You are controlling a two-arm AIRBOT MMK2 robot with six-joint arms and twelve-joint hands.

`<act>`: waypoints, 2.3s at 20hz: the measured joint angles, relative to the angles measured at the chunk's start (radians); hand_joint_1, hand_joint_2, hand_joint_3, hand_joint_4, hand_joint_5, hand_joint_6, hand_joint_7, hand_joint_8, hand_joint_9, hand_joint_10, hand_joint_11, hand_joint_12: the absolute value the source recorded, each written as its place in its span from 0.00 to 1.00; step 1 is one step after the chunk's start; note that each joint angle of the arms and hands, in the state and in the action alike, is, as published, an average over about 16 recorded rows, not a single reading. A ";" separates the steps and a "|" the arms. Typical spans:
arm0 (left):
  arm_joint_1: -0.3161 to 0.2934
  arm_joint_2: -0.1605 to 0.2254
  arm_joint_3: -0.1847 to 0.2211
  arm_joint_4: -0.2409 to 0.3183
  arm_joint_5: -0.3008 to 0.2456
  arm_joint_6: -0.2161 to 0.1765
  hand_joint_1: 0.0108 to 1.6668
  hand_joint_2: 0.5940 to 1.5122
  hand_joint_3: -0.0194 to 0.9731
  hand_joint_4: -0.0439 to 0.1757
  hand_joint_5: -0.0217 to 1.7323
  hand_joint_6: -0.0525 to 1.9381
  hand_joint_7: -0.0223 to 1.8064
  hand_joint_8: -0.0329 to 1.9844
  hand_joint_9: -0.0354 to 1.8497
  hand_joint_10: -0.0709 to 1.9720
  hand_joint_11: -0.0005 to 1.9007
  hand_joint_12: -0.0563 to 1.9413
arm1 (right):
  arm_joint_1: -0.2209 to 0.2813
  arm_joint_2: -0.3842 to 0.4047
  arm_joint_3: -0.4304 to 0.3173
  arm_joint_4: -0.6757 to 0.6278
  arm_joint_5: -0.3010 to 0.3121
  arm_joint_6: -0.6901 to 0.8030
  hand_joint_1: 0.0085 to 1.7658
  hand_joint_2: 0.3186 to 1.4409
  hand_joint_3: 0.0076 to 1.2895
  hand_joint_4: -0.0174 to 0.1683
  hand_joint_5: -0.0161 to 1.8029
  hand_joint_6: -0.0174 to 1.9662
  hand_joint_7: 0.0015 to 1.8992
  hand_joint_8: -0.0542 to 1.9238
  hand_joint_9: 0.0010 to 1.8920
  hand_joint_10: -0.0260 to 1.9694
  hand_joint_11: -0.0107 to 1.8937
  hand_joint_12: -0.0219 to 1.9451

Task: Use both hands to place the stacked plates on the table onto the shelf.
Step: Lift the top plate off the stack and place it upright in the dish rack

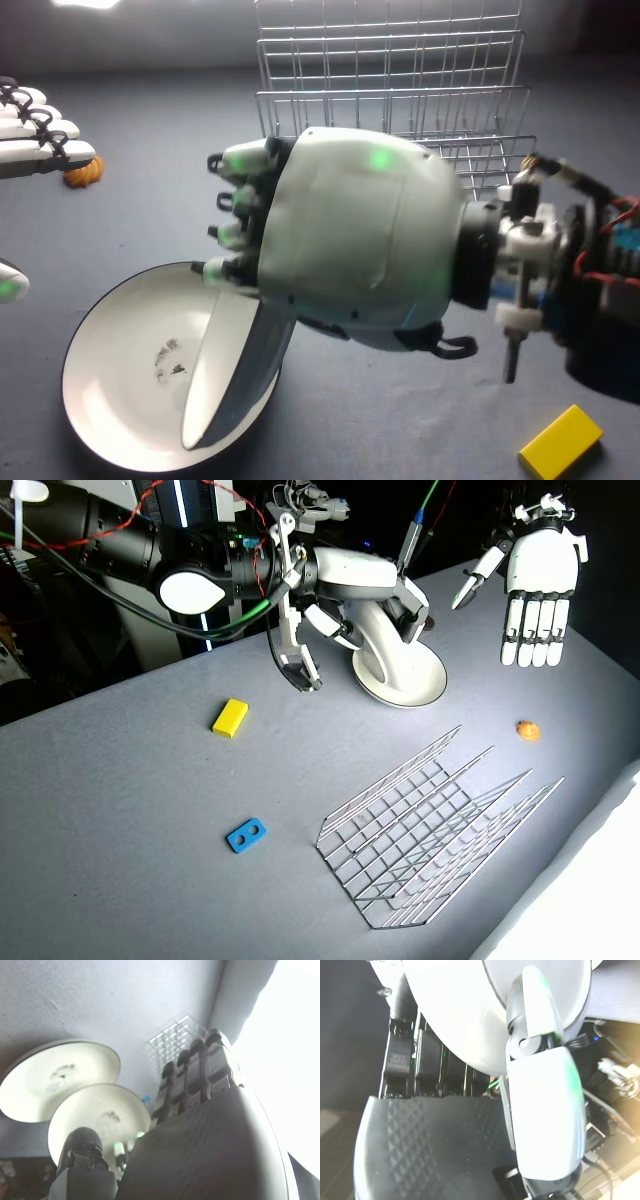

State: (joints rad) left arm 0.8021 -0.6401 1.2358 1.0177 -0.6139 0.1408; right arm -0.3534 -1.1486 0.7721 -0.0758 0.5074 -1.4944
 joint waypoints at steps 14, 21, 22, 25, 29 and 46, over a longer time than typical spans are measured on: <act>0.017 0.001 -0.006 0.027 -0.022 0.000 0.00 0.54 0.03 0.23 0.02 0.03 0.02 0.01 0.03 0.04 0.01 0.02 | 0.165 0.111 0.096 0.015 -0.043 0.704 0.66 0.65 0.00 0.17 0.46 0.59 0.48 0.60 0.48 0.33 0.32 0.67; 0.045 -0.002 -0.001 0.115 -0.148 0.000 0.00 0.54 0.03 0.23 0.02 0.03 0.02 0.01 0.03 0.04 0.01 0.02 | 0.228 0.112 0.196 0.083 -0.107 0.862 0.67 0.65 0.00 0.15 0.46 0.59 0.49 0.60 0.48 0.34 0.31 0.69; 0.048 -0.004 0.001 0.131 -0.171 0.000 0.00 0.54 0.03 0.23 0.02 0.03 0.02 0.01 0.03 0.04 0.01 0.02 | 0.237 0.109 0.210 0.095 -0.117 0.868 0.67 0.65 0.00 0.14 0.46 0.59 0.49 0.60 0.48 0.34 0.31 0.69; 0.057 -0.014 0.005 0.187 -0.248 0.000 0.00 0.54 0.03 0.23 0.02 0.03 0.02 0.01 0.03 0.04 0.01 0.02 | 0.260 0.095 0.253 0.130 -0.143 0.878 0.67 0.65 0.00 0.13 0.46 0.59 0.49 0.60 0.49 0.34 0.31 0.69; 0.066 -0.033 0.012 0.249 -0.340 0.000 0.00 0.54 0.03 0.23 0.02 0.03 0.02 0.01 0.03 0.04 0.01 0.02 | 0.286 0.065 0.318 0.171 -0.178 0.878 0.67 0.65 0.00 0.11 0.45 0.60 0.49 0.60 0.49 0.34 0.31 0.70; 0.139 -0.112 0.030 0.399 -0.253 0.014 0.00 0.56 0.03 0.23 0.02 0.03 0.02 0.01 0.03 0.04 0.01 0.02 | 0.297 -0.027 0.493 0.325 -0.252 0.852 0.67 0.69 0.00 0.05 0.45 0.59 0.49 0.60 0.48 0.34 0.31 0.70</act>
State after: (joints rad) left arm 0.9410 -0.7520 1.2658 1.4171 -0.8673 0.1549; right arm -0.0567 -1.1754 1.2652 0.2492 0.2552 -0.6420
